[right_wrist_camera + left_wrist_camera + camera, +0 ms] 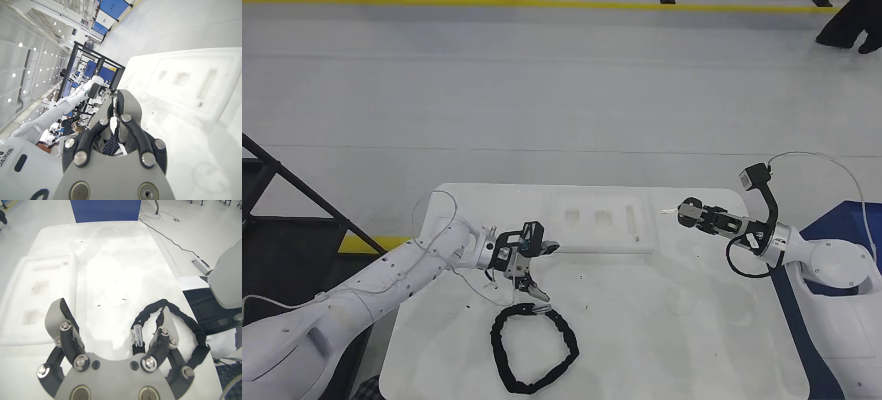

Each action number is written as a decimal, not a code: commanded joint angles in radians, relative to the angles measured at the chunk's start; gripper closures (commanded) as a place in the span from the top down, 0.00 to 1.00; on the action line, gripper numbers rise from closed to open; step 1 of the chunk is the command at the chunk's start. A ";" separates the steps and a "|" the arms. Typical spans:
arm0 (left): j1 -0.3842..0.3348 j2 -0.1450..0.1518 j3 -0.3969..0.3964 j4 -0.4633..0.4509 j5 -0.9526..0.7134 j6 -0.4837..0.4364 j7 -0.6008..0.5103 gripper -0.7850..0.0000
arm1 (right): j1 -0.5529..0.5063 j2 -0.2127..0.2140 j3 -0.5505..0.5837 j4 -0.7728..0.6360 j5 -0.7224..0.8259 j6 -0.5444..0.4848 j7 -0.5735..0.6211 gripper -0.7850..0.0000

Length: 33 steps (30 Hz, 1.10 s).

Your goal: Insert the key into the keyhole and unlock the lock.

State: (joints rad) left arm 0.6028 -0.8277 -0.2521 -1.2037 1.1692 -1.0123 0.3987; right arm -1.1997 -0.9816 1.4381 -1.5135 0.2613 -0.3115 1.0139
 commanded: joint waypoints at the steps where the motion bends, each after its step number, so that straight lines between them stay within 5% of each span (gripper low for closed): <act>1: -0.002 -0.004 0.022 0.016 0.021 0.000 0.008 1.00 | 0.000 0.000 0.000 0.000 0.000 0.000 0.000 0.00; 5: -0.030 -0.010 0.080 0.051 0.050 0.000 0.012 1.00 | 0.000 0.000 0.000 0.000 0.000 0.000 0.000 0.00; 22: -0.029 -0.014 0.082 0.070 0.059 0.000 0.004 1.00 | 0.000 0.000 0.000 0.000 0.000 0.000 0.000 0.00; 33: 0.135 0.027 0.036 0.065 0.062 0.165 0.097 1.00 | 0.000 0.000 0.000 0.000 0.000 0.000 0.000 0.00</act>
State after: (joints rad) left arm 0.7250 -0.8070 -0.2133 -1.1359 1.2108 -0.8564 0.4770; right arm -1.1997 -0.9816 1.4381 -1.5135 0.2613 -0.3115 1.0139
